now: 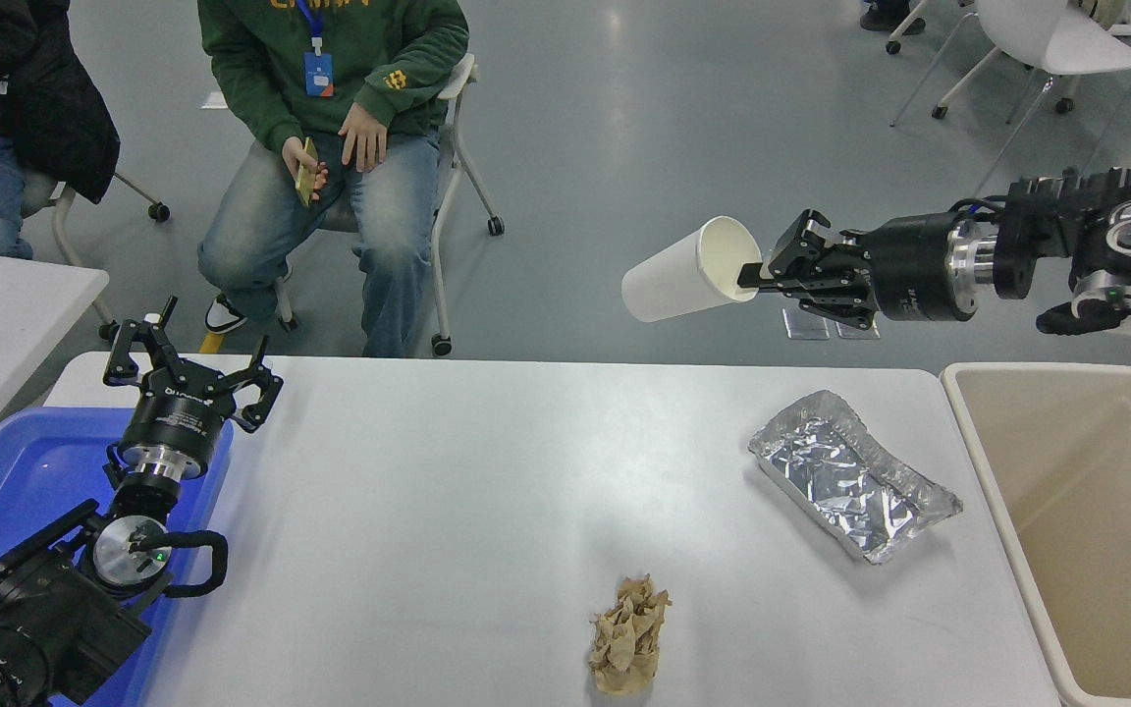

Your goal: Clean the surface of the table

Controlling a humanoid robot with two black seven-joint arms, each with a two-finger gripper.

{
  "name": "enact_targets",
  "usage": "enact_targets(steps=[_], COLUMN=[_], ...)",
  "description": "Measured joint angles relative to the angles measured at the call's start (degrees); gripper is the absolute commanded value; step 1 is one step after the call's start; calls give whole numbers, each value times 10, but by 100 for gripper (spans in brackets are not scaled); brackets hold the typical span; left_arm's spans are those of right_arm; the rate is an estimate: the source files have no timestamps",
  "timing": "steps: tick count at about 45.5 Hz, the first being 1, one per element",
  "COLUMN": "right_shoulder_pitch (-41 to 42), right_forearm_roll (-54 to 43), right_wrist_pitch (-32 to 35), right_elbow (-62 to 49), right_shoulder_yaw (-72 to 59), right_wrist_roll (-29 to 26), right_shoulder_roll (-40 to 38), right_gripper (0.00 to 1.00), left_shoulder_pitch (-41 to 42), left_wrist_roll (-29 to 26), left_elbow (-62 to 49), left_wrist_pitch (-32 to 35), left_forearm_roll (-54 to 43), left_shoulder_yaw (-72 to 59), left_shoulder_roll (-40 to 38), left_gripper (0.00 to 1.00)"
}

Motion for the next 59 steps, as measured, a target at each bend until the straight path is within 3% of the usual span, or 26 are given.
enact_targets(steps=[32,59], right_shoulder_pitch=[-17,-100], right_forearm_roll=[-5,-5], right_wrist_pitch=[-29,-52], right_elbow=[-176,-348], right_shoulder_yaw=[-44,-50], right_wrist_roll=[3,7], right_shoulder_roll=[-23,-38], right_gripper=[0,0], left_shoulder_pitch=[0,0], left_wrist_roll=[0,0], left_elbow=[0,0], left_wrist_pitch=[0,1], left_forearm_roll=[0,0], left_shoulder_yaw=[0,0], left_shoulder_roll=[0,0], left_gripper=[100,100])
